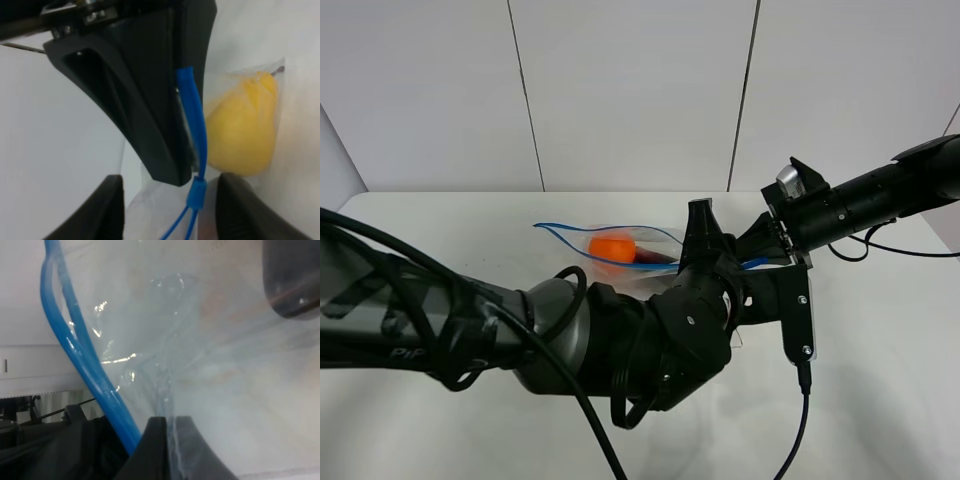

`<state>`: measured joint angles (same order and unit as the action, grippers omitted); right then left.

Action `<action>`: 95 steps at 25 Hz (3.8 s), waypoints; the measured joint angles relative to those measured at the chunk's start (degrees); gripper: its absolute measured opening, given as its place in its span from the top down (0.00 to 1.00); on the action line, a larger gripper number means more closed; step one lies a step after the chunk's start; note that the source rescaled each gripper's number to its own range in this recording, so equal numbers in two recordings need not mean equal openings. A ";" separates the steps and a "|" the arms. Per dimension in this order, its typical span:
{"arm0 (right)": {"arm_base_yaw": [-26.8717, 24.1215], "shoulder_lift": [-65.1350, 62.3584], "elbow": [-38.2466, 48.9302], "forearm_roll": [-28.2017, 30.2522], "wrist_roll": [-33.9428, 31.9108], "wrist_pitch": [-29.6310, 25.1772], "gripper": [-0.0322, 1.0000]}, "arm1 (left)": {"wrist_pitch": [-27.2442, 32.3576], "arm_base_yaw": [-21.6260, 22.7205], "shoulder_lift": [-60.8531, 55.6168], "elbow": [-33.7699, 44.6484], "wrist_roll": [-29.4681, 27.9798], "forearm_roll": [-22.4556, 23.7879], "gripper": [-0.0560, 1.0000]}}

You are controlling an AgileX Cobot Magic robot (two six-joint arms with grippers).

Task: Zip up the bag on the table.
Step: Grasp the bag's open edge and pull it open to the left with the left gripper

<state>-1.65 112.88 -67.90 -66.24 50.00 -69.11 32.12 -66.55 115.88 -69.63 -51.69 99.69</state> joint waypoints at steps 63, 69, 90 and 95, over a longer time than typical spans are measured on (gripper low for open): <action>0.13 0.00 0.00 -1.04 0.00 0.06 0.97 | 4.03 0.00 0.00 0.00 8.80 -6.23 0.94; 0.13 0.00 0.00 -1.04 0.00 0.00 0.97 | 7.72 0.12 0.00 0.00 9.88 -8.21 0.94; 0.13 0.00 0.00 -0.16 0.00 -0.18 0.97 | 8.92 4.66 -5.11 7.64 12.39 -10.42 0.95; 0.13 0.00 0.00 0.05 0.00 -0.18 0.97 | 8.68 6.39 -6.67 10.28 12.39 -10.31 0.95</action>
<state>-1.51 112.88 -67.90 -66.18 50.00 -69.29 40.80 -60.15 109.21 -59.35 -39.30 89.38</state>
